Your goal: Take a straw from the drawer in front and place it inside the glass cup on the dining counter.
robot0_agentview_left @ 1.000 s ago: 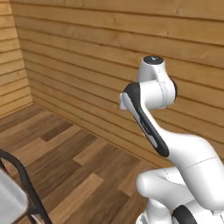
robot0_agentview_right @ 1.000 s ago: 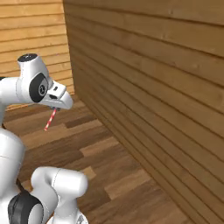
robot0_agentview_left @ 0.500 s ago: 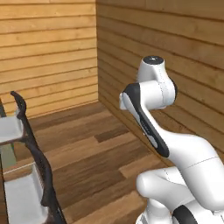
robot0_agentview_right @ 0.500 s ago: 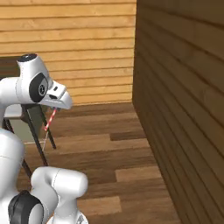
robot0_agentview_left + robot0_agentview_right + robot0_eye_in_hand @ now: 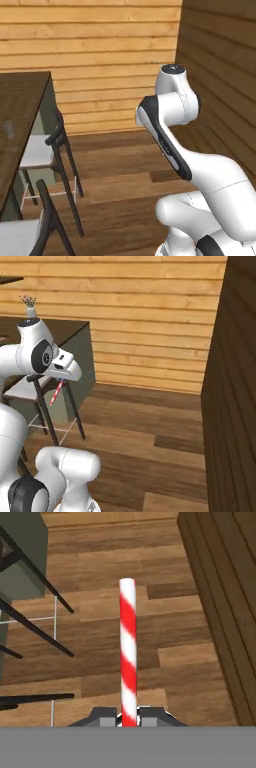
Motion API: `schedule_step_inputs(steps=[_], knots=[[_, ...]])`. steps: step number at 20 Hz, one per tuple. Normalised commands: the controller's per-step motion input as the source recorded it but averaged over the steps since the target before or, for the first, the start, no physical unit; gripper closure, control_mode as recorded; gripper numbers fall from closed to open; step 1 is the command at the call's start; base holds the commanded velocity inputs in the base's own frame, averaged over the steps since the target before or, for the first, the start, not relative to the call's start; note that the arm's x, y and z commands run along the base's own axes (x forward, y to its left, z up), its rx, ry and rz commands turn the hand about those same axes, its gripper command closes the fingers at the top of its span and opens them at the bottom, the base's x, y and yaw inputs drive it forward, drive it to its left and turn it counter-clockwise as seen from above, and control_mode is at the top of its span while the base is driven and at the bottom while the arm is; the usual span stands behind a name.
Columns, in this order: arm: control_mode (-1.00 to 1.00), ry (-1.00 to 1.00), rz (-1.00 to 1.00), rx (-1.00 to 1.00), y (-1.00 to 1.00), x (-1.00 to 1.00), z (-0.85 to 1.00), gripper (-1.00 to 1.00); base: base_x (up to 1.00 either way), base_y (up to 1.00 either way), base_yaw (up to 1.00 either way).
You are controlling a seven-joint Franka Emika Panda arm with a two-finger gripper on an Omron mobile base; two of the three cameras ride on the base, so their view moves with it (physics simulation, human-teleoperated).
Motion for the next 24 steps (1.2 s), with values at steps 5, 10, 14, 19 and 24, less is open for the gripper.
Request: schedule_step_inputs(steps=[5, 10, 14, 19, 24], knots=[[1.00, 0.00, 0.00, 0.00, 0.00, 0.00, 0.00, 1.00, 0.86, -0.52, 0.59], [1.00, 0.00, 0.00, 0.00, 0.00, 0.00, 0.00, 1.00, 0.78, -0.34, 0.68], [1.00, 0.00, 0.00, 0.00, 0.00, 0.00, 0.00, 1.00, 0.76, -0.28, 0.72], [1.00, 0.00, 0.00, 0.00, 0.00, 0.00, 0.00, 1.00, 0.71, -0.35, 0.71], [1.00, 0.00, 0.00, 0.00, 0.00, 0.00, 0.00, 1.00, 0.54, -0.46, 0.69]])
